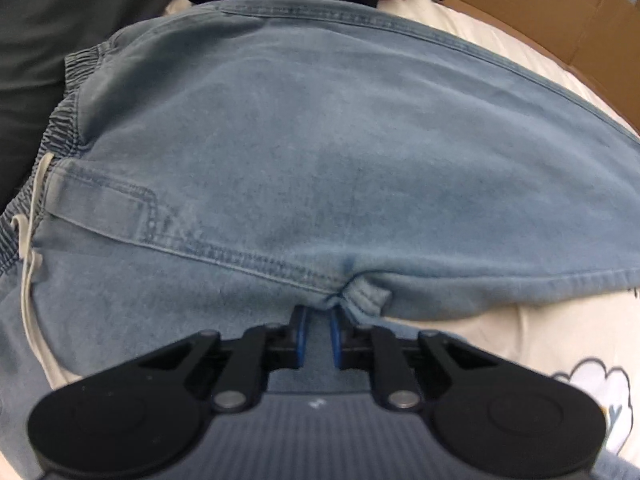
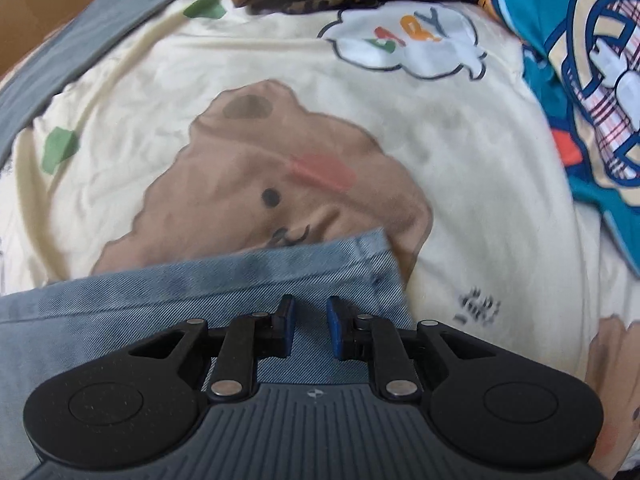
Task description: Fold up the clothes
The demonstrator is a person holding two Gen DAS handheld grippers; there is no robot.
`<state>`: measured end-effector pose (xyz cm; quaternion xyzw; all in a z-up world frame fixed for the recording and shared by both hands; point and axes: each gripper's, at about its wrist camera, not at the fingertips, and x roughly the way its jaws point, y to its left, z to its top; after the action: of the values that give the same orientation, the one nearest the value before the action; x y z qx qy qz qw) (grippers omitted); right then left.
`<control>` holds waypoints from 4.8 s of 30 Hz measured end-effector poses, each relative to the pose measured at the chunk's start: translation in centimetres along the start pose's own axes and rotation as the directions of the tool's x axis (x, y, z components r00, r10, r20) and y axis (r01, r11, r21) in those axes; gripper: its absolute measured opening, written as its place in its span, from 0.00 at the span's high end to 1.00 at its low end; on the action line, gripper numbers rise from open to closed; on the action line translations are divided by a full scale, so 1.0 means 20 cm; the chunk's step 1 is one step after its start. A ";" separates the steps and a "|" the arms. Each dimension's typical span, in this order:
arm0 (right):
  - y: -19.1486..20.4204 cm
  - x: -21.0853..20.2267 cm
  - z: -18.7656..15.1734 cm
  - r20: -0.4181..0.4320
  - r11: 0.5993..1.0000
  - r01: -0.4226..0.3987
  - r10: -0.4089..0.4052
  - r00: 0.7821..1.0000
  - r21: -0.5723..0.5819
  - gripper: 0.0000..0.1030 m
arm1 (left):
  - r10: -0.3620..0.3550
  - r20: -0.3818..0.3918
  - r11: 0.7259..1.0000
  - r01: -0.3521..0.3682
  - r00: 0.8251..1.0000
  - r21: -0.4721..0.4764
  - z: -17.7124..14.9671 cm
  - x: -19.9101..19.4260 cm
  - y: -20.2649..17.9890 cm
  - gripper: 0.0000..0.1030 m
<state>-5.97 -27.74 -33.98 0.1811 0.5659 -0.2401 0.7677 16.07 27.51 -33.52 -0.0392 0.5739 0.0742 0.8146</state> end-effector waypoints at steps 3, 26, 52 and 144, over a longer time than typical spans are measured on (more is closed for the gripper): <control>0.00 0.02 0.02 0.000 1.000 0.009 -0.009 1.000 -0.018 0.79 | 0.021 0.007 1.000 -0.021 1.000 0.007 0.01 0.00 -0.02 0.88; -0.10 -0.21 -0.04 0.013 0.999 -0.010 0.009 1.000 0.047 0.95 | -0.008 0.003 0.998 0.009 1.000 -0.061 -0.13 -0.45 0.49 0.64; -0.05 -0.17 -0.36 -0.154 0.998 -0.031 0.038 0.987 0.052 0.69 | 0.103 -0.204 0.981 -0.133 0.974 -0.142 -0.53 -0.25 0.88 0.81; -0.47 -0.22 -0.65 -0.174 0.799 -0.088 0.235 0.956 0.595 0.63 | -0.075 -0.112 0.845 0.004 0.991 -0.535 -0.70 -0.47 1.11 0.71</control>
<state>-22.51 -27.56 -33.69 0.4819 0.5358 -0.3109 0.6197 -3.62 46.55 -29.01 -0.2803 0.5812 0.2110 0.7343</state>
